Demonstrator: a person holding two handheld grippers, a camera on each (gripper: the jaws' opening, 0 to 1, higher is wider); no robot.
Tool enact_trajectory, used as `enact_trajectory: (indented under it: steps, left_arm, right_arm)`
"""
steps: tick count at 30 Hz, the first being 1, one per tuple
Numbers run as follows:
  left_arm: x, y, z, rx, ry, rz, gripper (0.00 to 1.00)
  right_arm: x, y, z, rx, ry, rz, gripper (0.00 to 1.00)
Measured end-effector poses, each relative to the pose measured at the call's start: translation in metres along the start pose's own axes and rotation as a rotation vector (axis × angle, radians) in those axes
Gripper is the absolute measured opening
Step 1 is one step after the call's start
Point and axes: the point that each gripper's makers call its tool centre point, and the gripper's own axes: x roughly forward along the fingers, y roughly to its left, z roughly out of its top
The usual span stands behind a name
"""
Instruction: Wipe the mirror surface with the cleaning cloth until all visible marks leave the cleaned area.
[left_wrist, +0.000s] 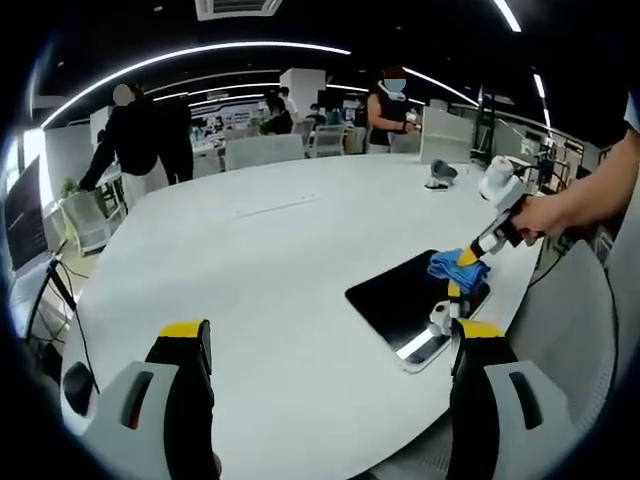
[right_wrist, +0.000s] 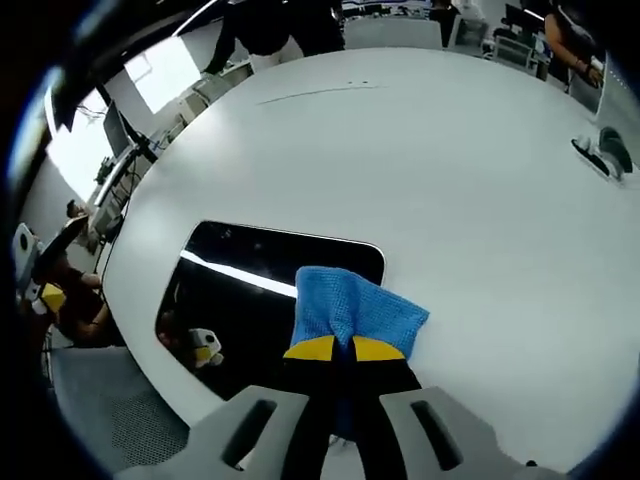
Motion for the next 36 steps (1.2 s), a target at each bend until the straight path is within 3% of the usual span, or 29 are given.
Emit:
enact_trajectory:
  steps: [5, 7, 16, 23, 36]
  left_arm:
    - [0.001, -0.004, 0.005, 0.017, 0.003, -0.018, 0.99]
    - [0.003, -0.002, 0.004, 0.015, 0.002, -0.017, 0.99]
    - [0.007, -0.003, 0.004, 0.001, -0.008, -0.017, 0.99]
    - [0.004, -0.003, 0.004, 0.003, -0.011, -0.012, 0.99]
    - [0.001, -0.003, 0.006, 0.003, -0.019, 0.0, 0.99]
  right_arm:
    - [0.002, -0.001, 0.001, 0.034, 0.001, -0.027, 0.0]
    - [0.002, 0.001, 0.001, -0.014, 0.016, -0.034, 0.0]
    - [0.002, 0.0, 0.001, -0.04, 0.032, -0.057, 0.0]
    - [0.0, 0.001, -0.002, 0.028, 0.029, -0.046, 0.0]
    - [-0.007, 0.01, -0.014, 0.04, 0.026, -0.03, 0.0]
